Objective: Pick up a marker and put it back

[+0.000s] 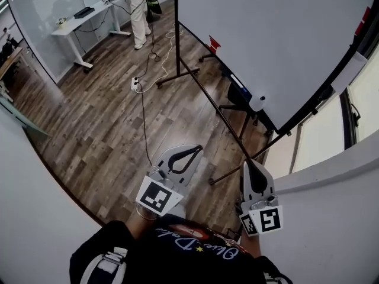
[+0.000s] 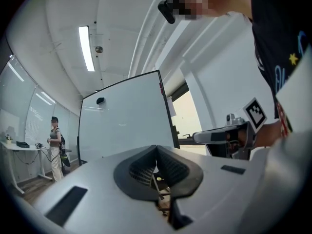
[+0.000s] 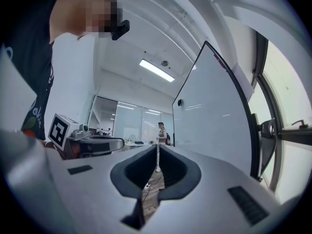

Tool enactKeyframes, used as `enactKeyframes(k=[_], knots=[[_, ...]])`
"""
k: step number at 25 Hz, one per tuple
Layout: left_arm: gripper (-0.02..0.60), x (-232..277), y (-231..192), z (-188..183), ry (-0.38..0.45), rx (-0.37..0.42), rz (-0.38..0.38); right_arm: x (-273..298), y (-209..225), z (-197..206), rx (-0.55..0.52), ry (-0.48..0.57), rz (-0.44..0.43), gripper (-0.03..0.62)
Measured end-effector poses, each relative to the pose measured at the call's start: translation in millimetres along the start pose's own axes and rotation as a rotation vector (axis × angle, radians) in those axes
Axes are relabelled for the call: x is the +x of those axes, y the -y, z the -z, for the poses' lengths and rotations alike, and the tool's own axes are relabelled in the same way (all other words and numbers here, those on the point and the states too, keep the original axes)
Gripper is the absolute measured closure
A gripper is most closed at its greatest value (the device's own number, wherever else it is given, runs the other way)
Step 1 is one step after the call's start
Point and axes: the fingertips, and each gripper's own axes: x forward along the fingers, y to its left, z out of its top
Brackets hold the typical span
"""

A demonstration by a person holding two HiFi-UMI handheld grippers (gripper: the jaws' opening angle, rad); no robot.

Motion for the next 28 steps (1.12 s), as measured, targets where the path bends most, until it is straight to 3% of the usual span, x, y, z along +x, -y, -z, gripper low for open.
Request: enactKeyframes(k=[12, 16, 24, 28], knots=[[0.577, -10, -82, 26, -0.005, -0.026, 0.023, 80, -25, 19, -0.021, -0.055, 0.035, 0.592], [0.577, -8, -102, 29, -0.003, -0.002, 0.038, 99, -26, 19, -0.039, -0.062, 0.061, 0.591], [0.577, -4, -120, 29, 0.033, 0.006, 0.108, 111, -31, 16, -0.062, -0.071, 0.136, 0.591], [0.577, -3, -121, 35, 0.02, -0.044, 0.125, 106, -28, 20, -0.058, -0.087, 0.179, 0.591]])
